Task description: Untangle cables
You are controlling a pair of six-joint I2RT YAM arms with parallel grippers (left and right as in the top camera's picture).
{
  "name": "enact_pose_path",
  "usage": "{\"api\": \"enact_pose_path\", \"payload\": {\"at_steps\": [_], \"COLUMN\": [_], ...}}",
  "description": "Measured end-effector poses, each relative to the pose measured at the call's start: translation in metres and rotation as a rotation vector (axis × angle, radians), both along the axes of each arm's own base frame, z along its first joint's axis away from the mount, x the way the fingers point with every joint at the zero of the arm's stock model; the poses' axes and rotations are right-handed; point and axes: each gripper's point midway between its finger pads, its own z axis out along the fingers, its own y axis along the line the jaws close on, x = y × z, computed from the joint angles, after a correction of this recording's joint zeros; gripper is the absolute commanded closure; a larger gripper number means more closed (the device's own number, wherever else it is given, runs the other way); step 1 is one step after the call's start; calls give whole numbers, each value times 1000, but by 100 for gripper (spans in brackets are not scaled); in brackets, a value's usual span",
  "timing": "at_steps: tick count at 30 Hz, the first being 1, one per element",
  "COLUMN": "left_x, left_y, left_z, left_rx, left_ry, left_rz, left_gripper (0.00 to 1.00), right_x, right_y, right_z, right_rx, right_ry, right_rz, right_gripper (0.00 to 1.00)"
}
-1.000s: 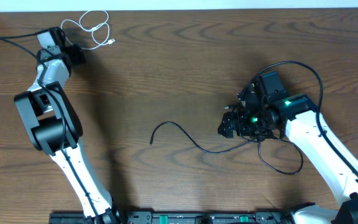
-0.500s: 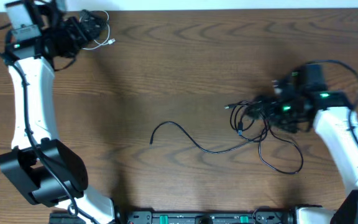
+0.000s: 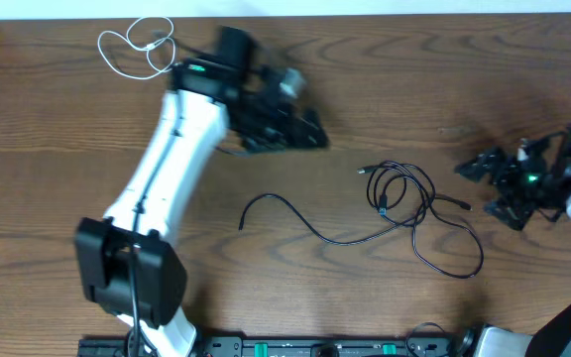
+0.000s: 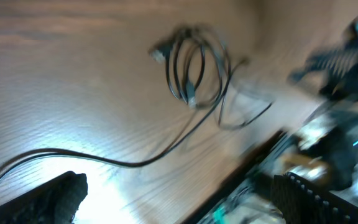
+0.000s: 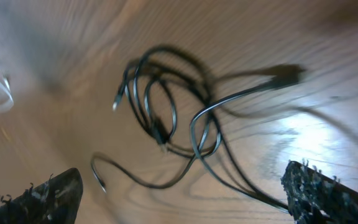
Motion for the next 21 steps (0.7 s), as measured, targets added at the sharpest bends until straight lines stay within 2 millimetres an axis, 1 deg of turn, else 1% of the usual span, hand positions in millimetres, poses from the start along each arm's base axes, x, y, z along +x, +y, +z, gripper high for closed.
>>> {"api": "enact_pose_path", "payload": {"at_steps": [1,3,5,7,8,9,10,12,14,15,16,18,19,20,21], "left_x": [-13,-31,-44,-55,-59,-64,-67,-75,-85,-90,-93,-100,-102,-103,-103], "left_y": [-17,-36,-55,-77,-89,-99,-111,-132,-144,-149,-152,-155,-157,-158,-159], "left_z": [-8,-16,-26,-34,-39,-46,-54,-73,-95,-105,-116,-133,-138,-144,-147], "left_rx": [69,144,213,231,235,241,240,244,266,277,289,311,317,320,324], "left_ry": [-31,-66,-125,-162,-178,-191,-203,-203,-181,-169,-157,-133,-127,-120,-112], "left_rz": [-69,-149,-218,-276,-302,-330,-351,-391,-423,-438,-451,-468,-473,-474,-466], "left_gripper": [0,0,0,5,7,12,13,20,21,22,28,33,38,41,41], "right_x": [-1,-5,-11,-22,-26,-31,-31,-35,-38,-40,-42,-43,-43,-44,-44], "right_y": [-14,-36,-57,-70,-73,-79,-80,-83,-83,-83,-82,-83,-83,-83,-83], "right_z": [-1,-1,-2,-3,-3,-4,-4,-6,-7,-7,-8,-9,-9,-9,-9], "right_rx": [-2,2,5,19,28,31,31,26,22,22,19,14,13,13,13], "right_ry": [7,19,30,61,75,88,89,105,120,131,140,146,147,150,150], "right_rz": [-59,-151,-236,-300,-320,-350,-357,-370,-372,-374,-375,-377,-377,-377,-377], "right_gripper": [1,1,1,1,1,1,1,1,1,1,1,1,1,1,1]}}
